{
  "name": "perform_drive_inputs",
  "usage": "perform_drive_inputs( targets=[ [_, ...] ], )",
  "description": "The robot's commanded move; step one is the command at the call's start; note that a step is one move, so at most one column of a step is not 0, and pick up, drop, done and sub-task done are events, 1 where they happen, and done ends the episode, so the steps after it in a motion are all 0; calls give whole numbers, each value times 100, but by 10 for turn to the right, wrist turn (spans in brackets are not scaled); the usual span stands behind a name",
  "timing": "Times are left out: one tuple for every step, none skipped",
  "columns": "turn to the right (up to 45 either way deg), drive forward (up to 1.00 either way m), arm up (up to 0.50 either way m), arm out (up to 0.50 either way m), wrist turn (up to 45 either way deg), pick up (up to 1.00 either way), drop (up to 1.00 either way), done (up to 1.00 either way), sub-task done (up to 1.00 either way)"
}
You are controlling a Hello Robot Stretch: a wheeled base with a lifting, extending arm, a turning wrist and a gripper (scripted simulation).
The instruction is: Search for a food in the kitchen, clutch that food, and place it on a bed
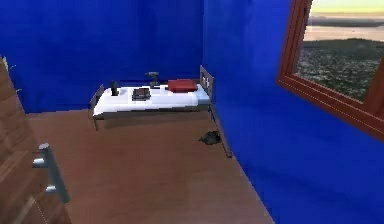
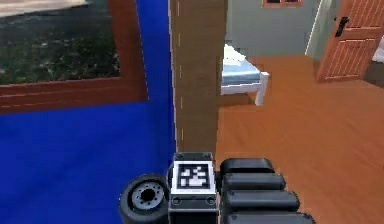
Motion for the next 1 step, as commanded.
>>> perform_drive_inputs(
  targets=[
    [90, 0, 0, 0, 0, 0, 0, 0, 0]
  ],
)
